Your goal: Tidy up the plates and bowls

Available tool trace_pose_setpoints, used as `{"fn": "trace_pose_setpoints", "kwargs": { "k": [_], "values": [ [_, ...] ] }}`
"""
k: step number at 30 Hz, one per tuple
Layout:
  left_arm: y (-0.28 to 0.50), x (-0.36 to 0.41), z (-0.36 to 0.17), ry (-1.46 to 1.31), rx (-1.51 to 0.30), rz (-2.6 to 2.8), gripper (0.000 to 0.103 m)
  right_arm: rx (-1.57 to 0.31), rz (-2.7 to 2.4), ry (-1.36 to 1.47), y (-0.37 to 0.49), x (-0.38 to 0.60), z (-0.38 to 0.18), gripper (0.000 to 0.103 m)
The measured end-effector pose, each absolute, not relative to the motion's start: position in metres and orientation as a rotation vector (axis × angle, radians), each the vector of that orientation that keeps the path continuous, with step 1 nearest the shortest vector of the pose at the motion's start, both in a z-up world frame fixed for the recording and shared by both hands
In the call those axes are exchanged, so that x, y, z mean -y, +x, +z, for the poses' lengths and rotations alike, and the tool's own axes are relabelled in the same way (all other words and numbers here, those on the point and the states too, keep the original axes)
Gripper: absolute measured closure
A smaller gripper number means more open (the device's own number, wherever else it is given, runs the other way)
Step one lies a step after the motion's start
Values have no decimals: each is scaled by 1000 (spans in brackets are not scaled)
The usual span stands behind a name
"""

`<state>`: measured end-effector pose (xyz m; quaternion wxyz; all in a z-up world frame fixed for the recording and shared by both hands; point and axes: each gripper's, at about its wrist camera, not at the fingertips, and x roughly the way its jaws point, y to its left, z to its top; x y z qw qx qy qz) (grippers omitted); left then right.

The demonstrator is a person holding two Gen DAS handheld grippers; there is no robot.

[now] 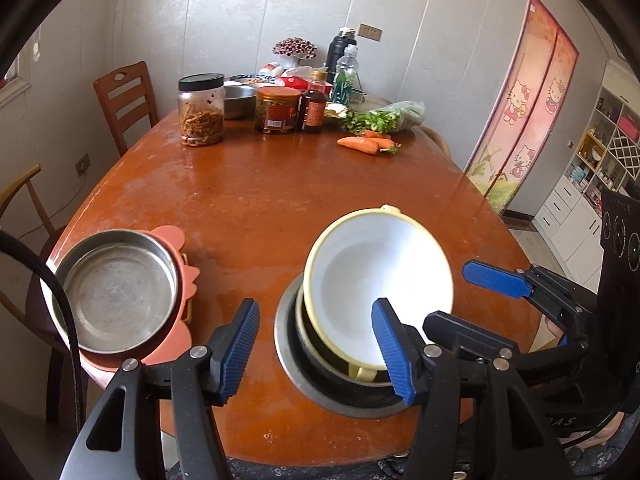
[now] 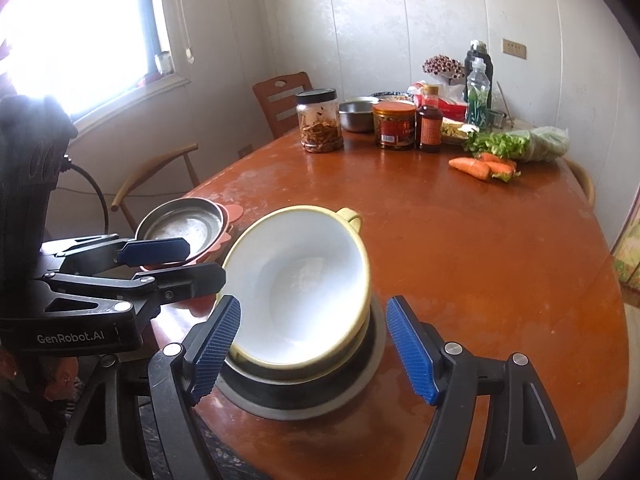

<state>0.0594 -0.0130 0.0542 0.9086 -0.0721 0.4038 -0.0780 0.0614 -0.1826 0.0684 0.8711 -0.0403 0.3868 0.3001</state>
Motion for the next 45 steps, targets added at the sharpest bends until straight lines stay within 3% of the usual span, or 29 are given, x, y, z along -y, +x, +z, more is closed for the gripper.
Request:
{"fn": "trace_pose_setpoints", "kwargs": {
  "k": [45],
  "values": [
    [102,9,-9,-219,-994,-176,37,-1059,517,240,92,199,0,25]
  ]
}}
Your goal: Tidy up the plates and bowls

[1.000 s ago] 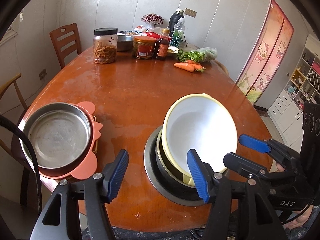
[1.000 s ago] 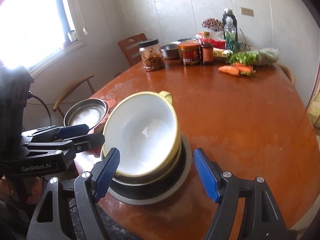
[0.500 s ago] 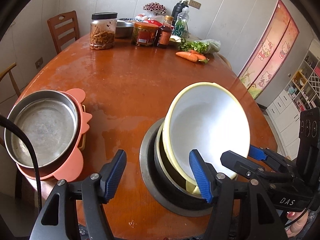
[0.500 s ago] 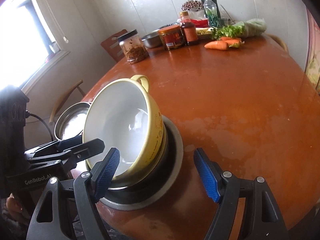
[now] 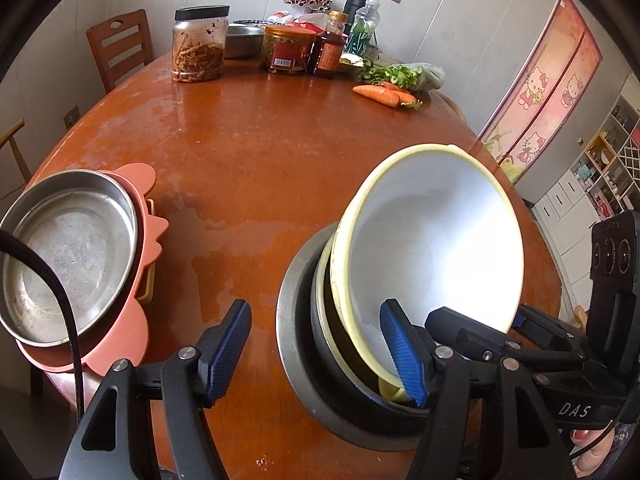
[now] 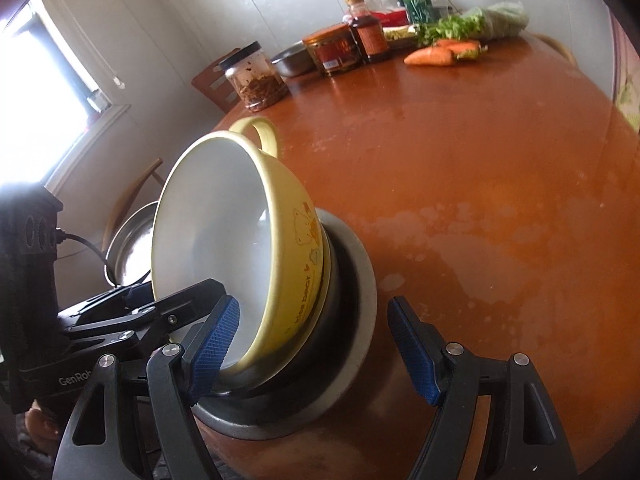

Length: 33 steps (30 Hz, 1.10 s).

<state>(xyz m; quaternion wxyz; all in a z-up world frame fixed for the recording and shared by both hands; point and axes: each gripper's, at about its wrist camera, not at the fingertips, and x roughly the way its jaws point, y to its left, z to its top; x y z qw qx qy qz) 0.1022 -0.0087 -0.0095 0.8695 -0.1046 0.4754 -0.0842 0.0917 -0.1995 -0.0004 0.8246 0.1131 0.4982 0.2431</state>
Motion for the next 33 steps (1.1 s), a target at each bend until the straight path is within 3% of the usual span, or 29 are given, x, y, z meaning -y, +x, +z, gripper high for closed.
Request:
{"fn": "trace_pose_setpoints", "kwargs": {
  "k": [11,19,33],
  "values": [
    [105,15,-15,-211,-1004,-183,38,-1056,559,264,92,200,-4,26],
    [105,24,-15,-196,-1000,-206,43,-1027,580,287,88,205,-2,40],
    [109,24,-14,-200,-1008,-199,45,-1016,578,272,94,204,0,40]
  ]
}}
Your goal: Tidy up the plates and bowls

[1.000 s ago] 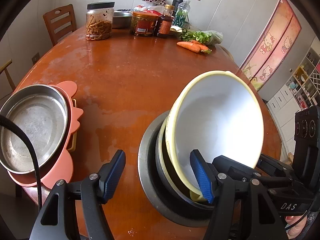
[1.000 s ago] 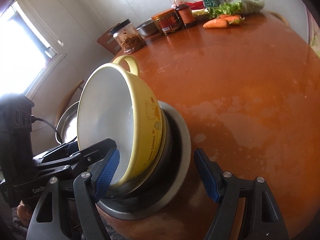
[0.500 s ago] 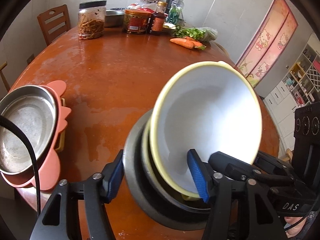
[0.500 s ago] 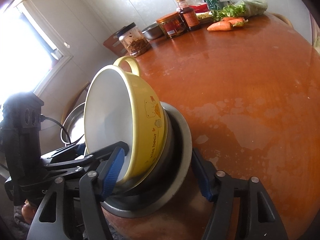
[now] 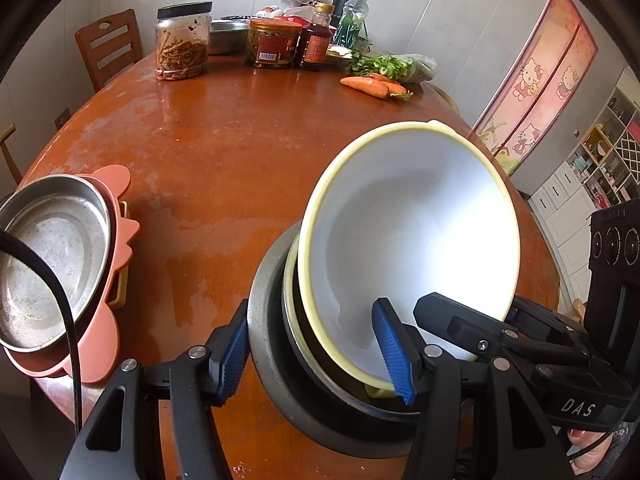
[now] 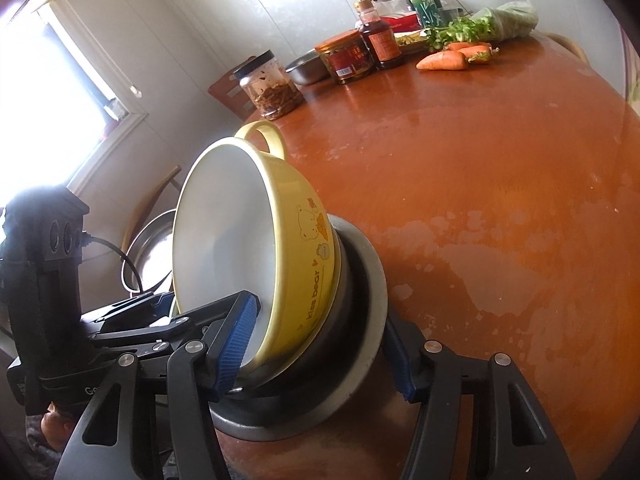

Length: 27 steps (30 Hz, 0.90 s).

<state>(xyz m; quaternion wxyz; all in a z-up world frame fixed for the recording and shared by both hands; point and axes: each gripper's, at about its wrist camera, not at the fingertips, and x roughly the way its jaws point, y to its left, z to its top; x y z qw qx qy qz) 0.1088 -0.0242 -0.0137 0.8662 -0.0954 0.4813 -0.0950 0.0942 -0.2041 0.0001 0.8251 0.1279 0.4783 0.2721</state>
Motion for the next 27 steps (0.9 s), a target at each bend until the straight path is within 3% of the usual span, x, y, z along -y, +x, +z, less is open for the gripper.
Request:
{"fn": "trace_pose_setpoints", "kwargs": {
  "k": [27],
  "values": [
    [111,27,-2,-210,-984,-198,45,-982,598,247,100,208,7,40]
  ]
}}
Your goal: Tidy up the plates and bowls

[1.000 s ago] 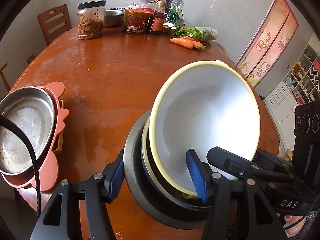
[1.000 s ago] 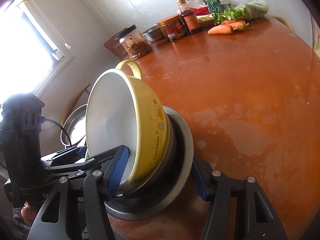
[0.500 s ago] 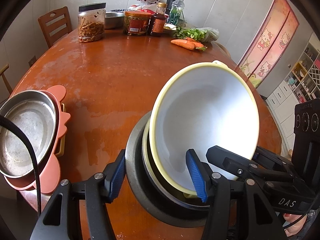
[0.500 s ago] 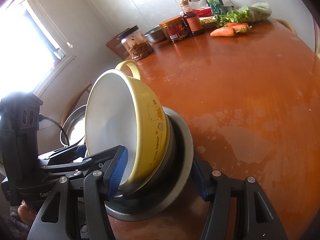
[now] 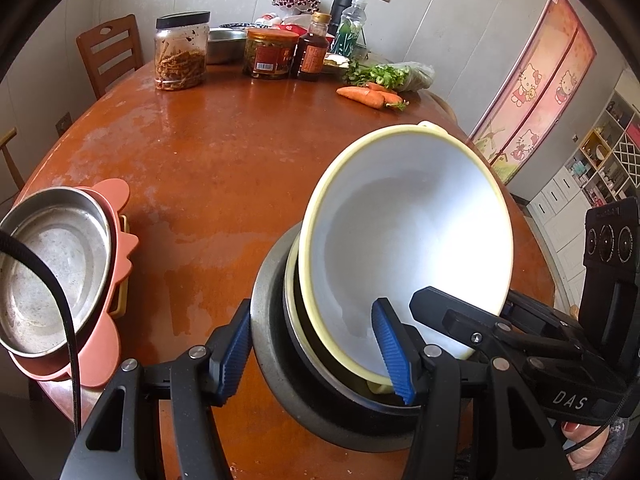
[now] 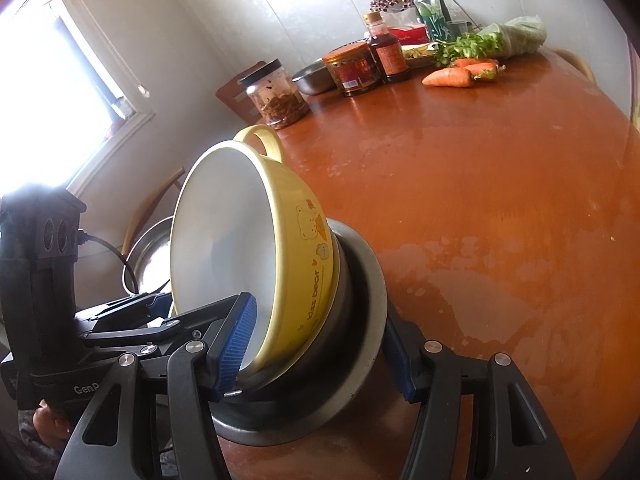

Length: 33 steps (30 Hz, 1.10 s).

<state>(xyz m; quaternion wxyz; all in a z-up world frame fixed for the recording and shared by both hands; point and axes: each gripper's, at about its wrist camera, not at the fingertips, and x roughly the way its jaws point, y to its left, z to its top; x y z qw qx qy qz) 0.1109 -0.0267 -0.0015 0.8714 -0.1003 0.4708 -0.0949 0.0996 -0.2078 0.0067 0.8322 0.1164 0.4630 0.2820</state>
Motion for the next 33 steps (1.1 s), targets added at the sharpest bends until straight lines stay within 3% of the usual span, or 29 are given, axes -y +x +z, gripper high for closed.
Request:
{"fn": "trace_pose_setpoints", "kwargs": {
  "k": [33],
  "values": [
    [102,-52,46,-265,-870,-101,45,-927,715,150,126,124,55,40]
  ]
}}
